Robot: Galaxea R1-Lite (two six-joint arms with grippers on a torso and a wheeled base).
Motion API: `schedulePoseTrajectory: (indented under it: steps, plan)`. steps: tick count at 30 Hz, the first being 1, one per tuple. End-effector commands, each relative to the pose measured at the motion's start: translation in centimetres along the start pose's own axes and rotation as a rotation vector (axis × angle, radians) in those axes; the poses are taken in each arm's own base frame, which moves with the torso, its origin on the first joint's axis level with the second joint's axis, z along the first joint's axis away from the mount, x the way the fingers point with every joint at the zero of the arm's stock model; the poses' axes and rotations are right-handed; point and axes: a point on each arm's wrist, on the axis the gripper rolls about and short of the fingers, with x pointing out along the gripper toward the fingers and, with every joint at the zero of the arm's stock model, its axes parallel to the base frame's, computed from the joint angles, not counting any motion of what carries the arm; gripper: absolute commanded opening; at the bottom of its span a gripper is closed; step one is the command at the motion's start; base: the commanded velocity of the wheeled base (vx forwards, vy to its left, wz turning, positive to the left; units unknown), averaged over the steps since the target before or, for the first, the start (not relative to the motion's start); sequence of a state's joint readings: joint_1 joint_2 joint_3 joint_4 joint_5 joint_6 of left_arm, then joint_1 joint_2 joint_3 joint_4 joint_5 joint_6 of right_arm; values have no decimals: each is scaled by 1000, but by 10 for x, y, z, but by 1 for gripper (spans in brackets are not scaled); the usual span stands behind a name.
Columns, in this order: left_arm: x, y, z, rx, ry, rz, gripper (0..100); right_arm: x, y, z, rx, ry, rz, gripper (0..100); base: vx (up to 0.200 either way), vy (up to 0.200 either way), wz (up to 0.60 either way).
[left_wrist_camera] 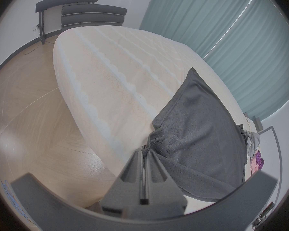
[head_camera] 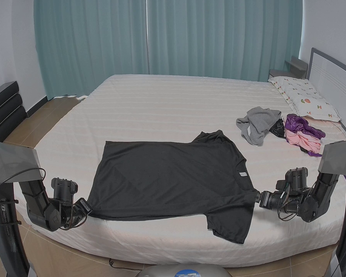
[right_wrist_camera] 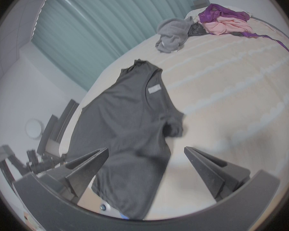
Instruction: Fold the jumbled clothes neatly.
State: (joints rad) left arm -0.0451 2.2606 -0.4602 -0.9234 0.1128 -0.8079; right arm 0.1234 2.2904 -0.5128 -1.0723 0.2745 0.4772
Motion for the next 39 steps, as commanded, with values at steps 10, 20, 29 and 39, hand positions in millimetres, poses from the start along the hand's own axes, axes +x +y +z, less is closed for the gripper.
schedulePoseTrajectory:
  steps: [10, 20, 29, 39]
  plan:
    - [0, 1, -2, 0, 17, -5, 0, -18, -3, -47, -156, 181, 54, 100, 0, 0, 0]
    - [0, 1, -2, 0, 17, -5, 0, -4, 7, -54, -155, 181, 81, 100, 0, 0, 0]
    - [0, 2, -2, 0, 19, -3, 0, 11, 8, -54, -135, 158, 38, 100, 0, 0, 0]
    - [0, 2, -2, 2, 20, -2, 0, 11, 11, -54, -97, 134, 29, 0, 0, 0, 0]
